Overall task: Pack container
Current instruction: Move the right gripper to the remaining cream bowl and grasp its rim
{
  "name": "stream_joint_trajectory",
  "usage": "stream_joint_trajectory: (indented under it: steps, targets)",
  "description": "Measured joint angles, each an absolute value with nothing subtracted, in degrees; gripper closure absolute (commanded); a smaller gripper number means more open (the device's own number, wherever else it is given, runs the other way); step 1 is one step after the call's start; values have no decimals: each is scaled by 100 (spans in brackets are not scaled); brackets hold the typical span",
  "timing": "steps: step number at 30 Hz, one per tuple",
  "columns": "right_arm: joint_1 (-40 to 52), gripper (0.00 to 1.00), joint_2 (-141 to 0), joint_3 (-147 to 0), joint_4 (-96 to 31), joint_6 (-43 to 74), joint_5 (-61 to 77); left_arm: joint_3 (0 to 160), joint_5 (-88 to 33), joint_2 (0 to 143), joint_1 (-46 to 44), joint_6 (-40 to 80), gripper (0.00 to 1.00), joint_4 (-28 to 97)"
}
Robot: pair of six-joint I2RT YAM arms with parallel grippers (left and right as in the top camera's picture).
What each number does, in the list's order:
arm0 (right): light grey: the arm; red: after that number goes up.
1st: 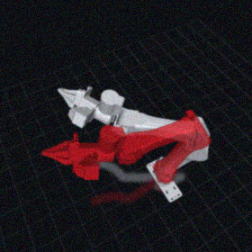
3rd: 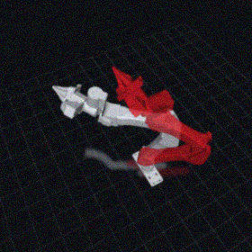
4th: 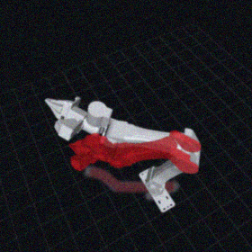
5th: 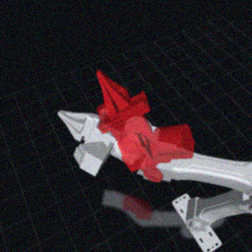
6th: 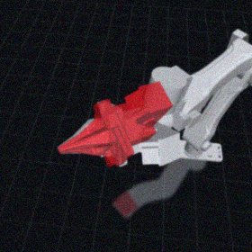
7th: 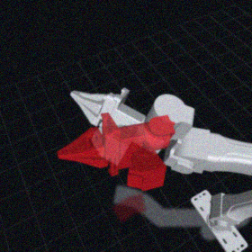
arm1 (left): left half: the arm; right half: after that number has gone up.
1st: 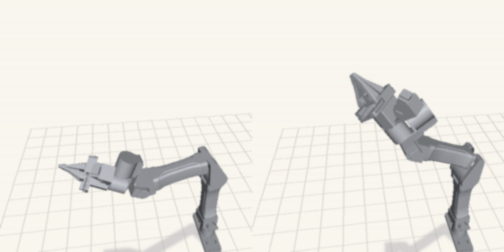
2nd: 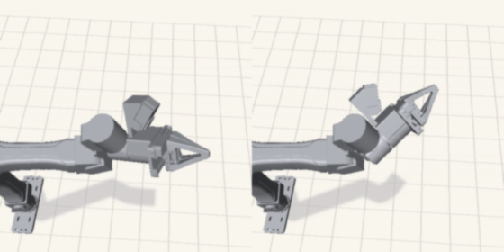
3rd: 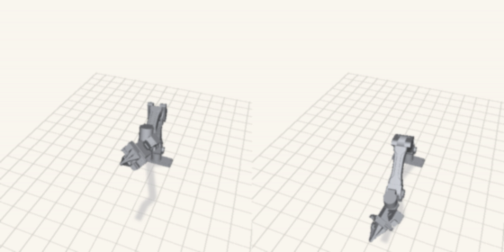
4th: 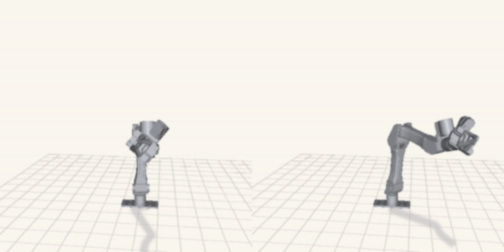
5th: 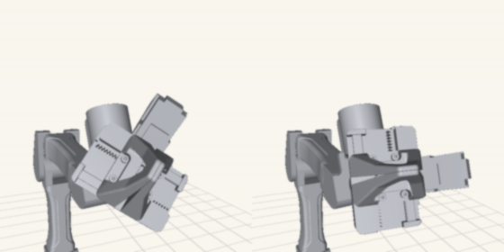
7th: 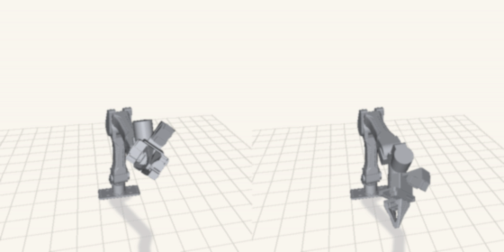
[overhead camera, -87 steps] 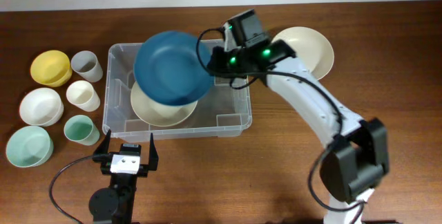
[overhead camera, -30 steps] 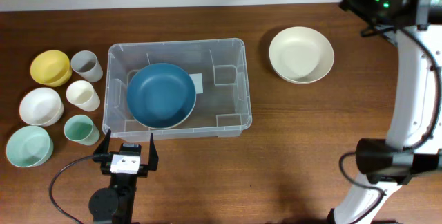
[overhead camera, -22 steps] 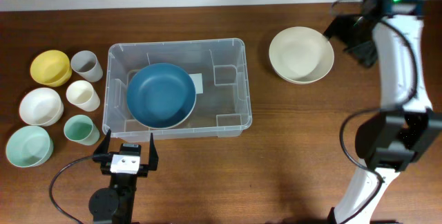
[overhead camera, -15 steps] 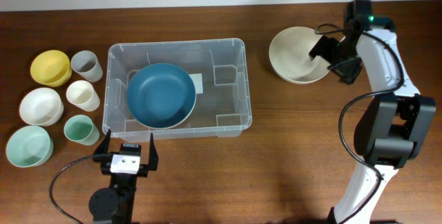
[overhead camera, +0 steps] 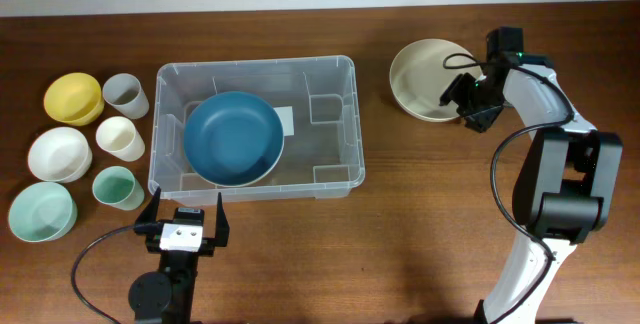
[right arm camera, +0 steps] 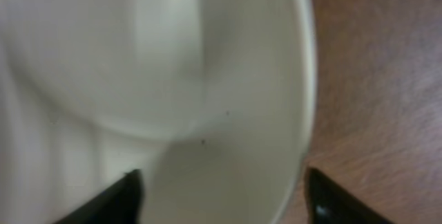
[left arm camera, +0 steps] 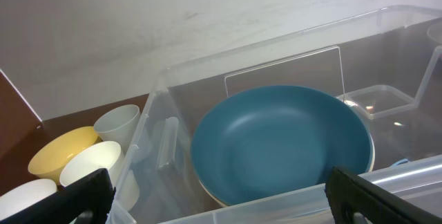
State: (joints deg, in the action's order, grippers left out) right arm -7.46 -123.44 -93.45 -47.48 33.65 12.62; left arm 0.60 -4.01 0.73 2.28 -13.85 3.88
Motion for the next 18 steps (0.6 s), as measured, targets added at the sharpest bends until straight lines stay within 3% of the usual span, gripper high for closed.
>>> stream_joint_trajectory:
  steps: [1, 4, 10, 13, 18]
  targets:
    - [-746, 63, -12344, -9345, -4740, 3341, 1275, 60, -401, 73, 228, -1385, 0, 388]
    - [-746, 76, -12344, -9345, -4727, 3361, 1304, 60, -401, 73, 228, -1387, 0, 388]
    - [-746, 81, -12344, -9343, -4724, 3500, 1321, 60, -401, 73, 228, -1387, 0, 388]
    - [-746, 96, -12344, -9343, -4727, 3583, 1321, 60, -401, 73, 228, -1387, 0, 388]
    - [-749, 96, -12344, -9343, -4694, 3629, 1330, 60, -401, 73, 228, -1385, 0, 388]
